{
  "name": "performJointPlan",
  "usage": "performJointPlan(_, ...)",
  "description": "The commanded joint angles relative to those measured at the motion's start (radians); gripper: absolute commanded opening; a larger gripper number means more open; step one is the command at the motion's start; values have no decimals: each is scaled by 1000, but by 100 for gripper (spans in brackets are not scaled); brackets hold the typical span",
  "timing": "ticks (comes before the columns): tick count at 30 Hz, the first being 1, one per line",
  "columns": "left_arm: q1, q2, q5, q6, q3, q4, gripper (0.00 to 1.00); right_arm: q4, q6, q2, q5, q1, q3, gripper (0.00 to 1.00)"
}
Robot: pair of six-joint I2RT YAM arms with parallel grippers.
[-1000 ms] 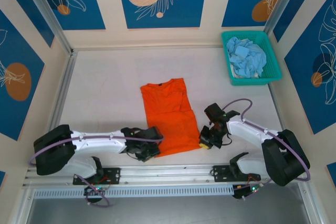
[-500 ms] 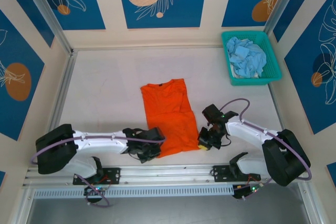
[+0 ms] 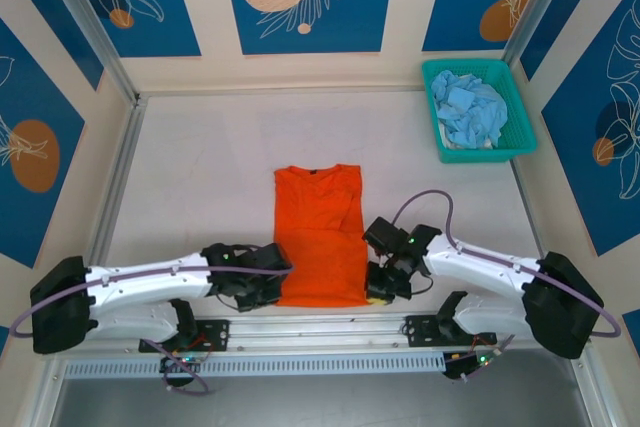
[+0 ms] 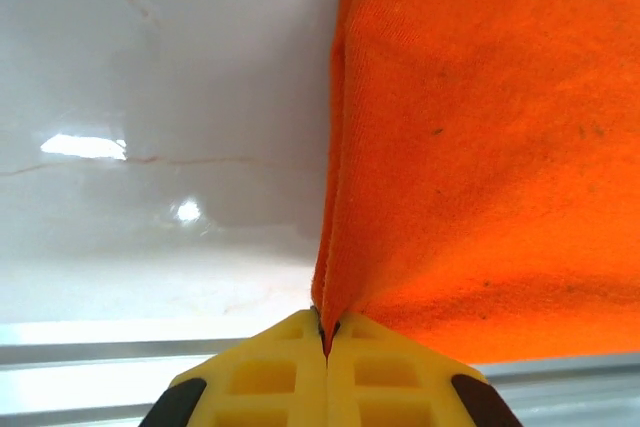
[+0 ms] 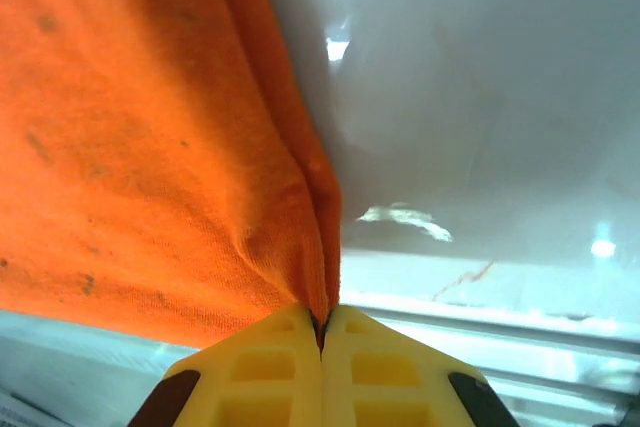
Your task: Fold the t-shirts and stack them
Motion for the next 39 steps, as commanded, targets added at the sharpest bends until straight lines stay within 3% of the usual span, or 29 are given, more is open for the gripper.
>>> performJointPlan(1,6,-62,15,-12,-9,-190,0,-108,120,-46,14,70,10,0)
performJointPlan(5,8,-166,39,-11,20,-210,0,-158,194,-109,42,131,53,0)
performJointPlan(12,54,-244,31,28,160,-316,0,-261,231,-157,120,144,214,0)
performJointPlan(18,301,-250,113,193,267,-314,0,-308,222,-111,179,94,351,0)
performJointPlan(22,462,-157,216,315,347,-249,0,-306,195,-49,190,19,436,0)
performJointPlan(30,644,113,324,485,590,-201,0,-303,65,122,140,-213,644,0)
performJointPlan(37,793,409,383,536,772,-151,0,-281,-93,422,-2,-450,825,0)
performJointPlan(39,823,515,387,542,838,-140,5,-274,-119,519,-6,-492,885,0)
